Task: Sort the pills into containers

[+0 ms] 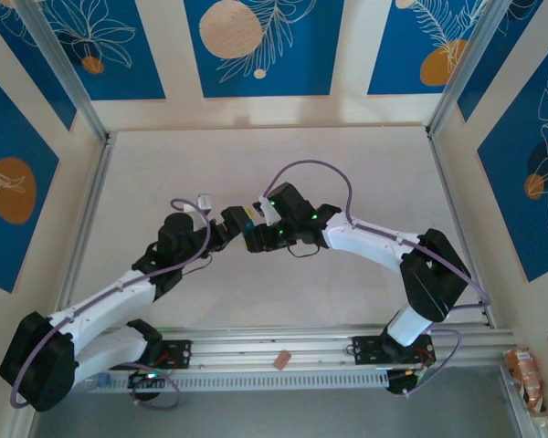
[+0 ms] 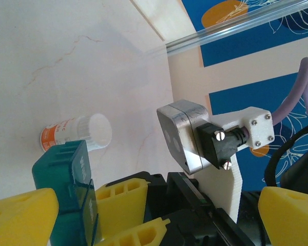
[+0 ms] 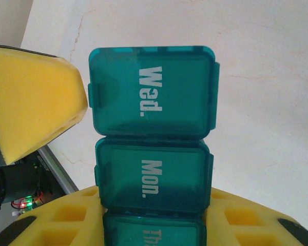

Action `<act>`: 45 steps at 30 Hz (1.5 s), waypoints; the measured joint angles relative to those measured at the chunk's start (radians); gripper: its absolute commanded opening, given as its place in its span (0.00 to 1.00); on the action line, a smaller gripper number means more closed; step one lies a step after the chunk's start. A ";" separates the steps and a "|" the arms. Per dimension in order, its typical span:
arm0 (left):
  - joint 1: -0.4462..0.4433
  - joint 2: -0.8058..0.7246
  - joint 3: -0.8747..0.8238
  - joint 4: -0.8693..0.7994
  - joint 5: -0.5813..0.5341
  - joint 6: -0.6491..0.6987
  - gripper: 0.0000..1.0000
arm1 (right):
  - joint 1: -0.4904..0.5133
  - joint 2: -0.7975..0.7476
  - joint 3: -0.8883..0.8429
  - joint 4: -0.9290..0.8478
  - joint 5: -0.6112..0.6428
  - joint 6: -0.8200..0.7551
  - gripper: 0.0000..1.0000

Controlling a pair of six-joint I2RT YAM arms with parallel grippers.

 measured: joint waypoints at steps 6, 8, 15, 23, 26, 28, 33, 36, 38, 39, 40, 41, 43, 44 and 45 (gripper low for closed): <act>-0.013 0.027 0.002 0.024 -0.008 -0.010 1.00 | 0.001 0.000 0.000 0.004 -0.003 0.003 0.24; -0.014 0.035 0.003 0.035 -0.011 -0.011 1.00 | 0.001 0.000 0.000 0.002 -0.001 0.004 0.24; -0.019 0.058 0.011 0.053 -0.020 -0.014 1.00 | 0.001 0.002 0.000 0.001 0.013 0.012 0.23; -0.027 0.063 0.015 0.055 -0.030 -0.014 1.00 | 0.003 0.015 0.000 0.003 0.016 0.014 0.23; -0.030 0.063 0.016 0.055 -0.035 -0.014 1.00 | 0.003 0.015 0.000 0.003 0.016 0.014 0.23; -0.032 0.063 0.016 0.055 -0.038 -0.014 1.00 | 0.003 0.015 0.000 0.003 0.016 0.014 0.23; -0.044 0.071 0.021 0.055 -0.056 -0.014 1.00 | 0.003 0.019 0.000 0.002 0.018 0.014 0.22; -0.068 0.087 0.048 0.070 -0.055 -0.018 1.00 | 0.011 0.035 0.000 0.003 0.012 0.014 0.23; -0.082 0.089 0.068 0.086 -0.052 -0.018 1.00 | 0.019 0.042 0.000 0.005 0.008 0.014 0.23; -0.086 0.088 0.076 0.096 -0.053 -0.018 1.00 | 0.021 0.044 0.000 0.006 0.007 0.014 0.22; -0.087 0.086 0.079 0.092 -0.056 -0.018 1.00 | 0.021 0.044 0.000 0.008 0.002 0.013 0.23; -0.087 0.086 0.080 0.092 -0.061 -0.017 1.00 | 0.020 0.043 0.000 0.012 0.002 0.013 0.23; -0.087 0.074 0.080 0.079 -0.080 -0.014 1.00 | 0.019 0.043 -0.001 0.012 0.002 0.014 0.22; -0.087 0.059 0.079 0.065 -0.093 -0.011 1.00 | 0.019 0.043 -0.003 0.013 0.001 0.013 0.23; -0.087 0.038 0.078 0.050 -0.113 -0.009 1.00 | 0.019 0.043 -0.006 0.016 0.000 0.013 0.23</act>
